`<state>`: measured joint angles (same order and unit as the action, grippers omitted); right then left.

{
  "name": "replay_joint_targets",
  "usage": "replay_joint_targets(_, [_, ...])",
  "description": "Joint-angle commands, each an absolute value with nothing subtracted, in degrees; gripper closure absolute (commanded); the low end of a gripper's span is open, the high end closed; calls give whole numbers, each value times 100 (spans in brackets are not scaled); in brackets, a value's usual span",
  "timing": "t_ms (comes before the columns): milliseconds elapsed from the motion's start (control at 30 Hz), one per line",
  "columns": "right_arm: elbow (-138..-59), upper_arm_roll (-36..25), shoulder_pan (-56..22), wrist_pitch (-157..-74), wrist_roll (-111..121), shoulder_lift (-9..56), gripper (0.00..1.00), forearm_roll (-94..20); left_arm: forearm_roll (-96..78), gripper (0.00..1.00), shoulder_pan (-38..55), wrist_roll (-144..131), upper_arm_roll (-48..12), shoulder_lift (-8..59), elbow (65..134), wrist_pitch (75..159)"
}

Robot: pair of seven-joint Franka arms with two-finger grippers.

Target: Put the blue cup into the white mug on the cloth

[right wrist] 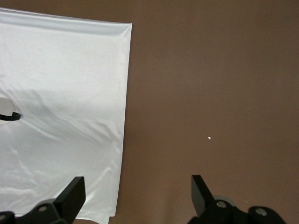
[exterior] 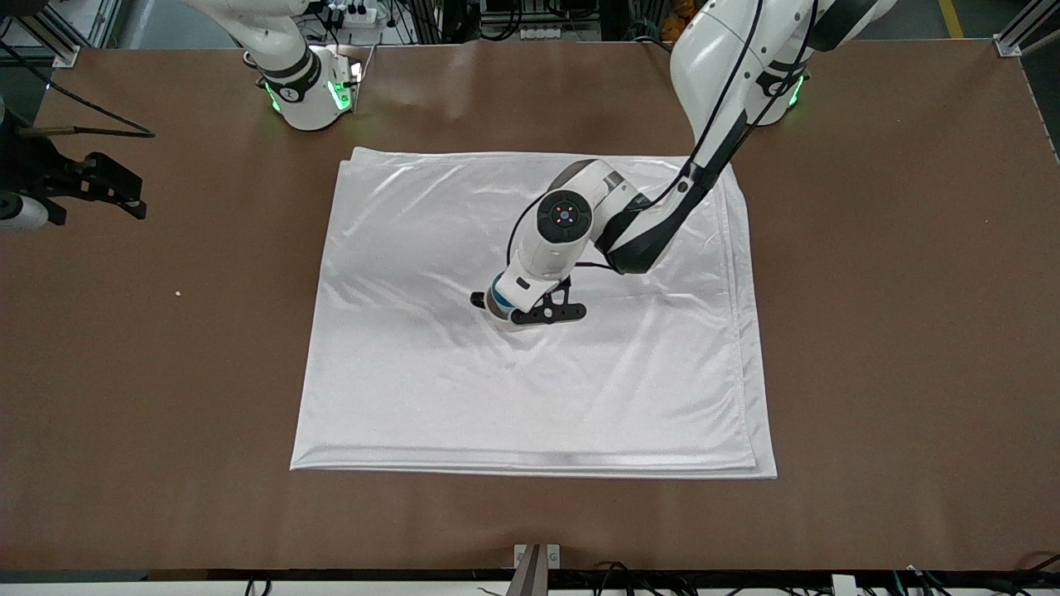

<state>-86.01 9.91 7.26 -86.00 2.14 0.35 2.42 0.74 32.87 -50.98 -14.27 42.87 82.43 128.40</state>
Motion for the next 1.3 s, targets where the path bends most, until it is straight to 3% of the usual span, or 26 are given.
replay_joint_targets(0, [-8894,1028,817,-8622,18,-272,1,132,237,36,3419,-5273,-1301,4395,8183,12964])
replay_joint_targets(100, [-9008,1028,817,-8683,-324,-386,2,132,237,5,3419,-5273,-1301,4360,8183,12964])
replay_joint_targets(133, [-9035,1037,809,-8692,-456,-404,2,132,246,0,3428,-5273,-1301,4342,8183,12964])
replay_joint_targets(700, [-9202,765,853,-8807,-510,-589,1,-149,255,0,3323,-5520,-1266,3920,8191,12692])
replay_joint_targets(900, [-9167,168,352,-8824,-492,-545,0,-158,272,0,2892,-5292,-1081,3709,8200,12551])
replay_joint_targets(1267, [-9158,132,290,-8824,-483,-510,0,-149,264,0,1777,-4422,-1055,3525,8209,12498])
